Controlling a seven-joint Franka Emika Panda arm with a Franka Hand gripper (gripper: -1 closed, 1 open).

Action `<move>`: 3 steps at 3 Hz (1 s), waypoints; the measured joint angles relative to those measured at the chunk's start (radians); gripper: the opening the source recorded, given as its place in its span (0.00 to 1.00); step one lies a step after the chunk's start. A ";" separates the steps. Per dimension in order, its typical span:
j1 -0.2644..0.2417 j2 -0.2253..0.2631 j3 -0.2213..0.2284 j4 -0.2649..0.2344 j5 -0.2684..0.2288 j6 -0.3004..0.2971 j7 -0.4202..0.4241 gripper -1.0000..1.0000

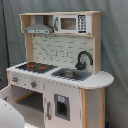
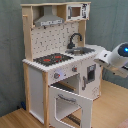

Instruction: Play with the kitchen

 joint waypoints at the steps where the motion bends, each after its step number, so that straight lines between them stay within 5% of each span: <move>1: 0.005 -0.056 0.030 -0.001 -0.076 -0.049 -0.042 1.00; 3: -0.063 -0.073 0.170 0.005 -0.253 -0.045 -0.069 1.00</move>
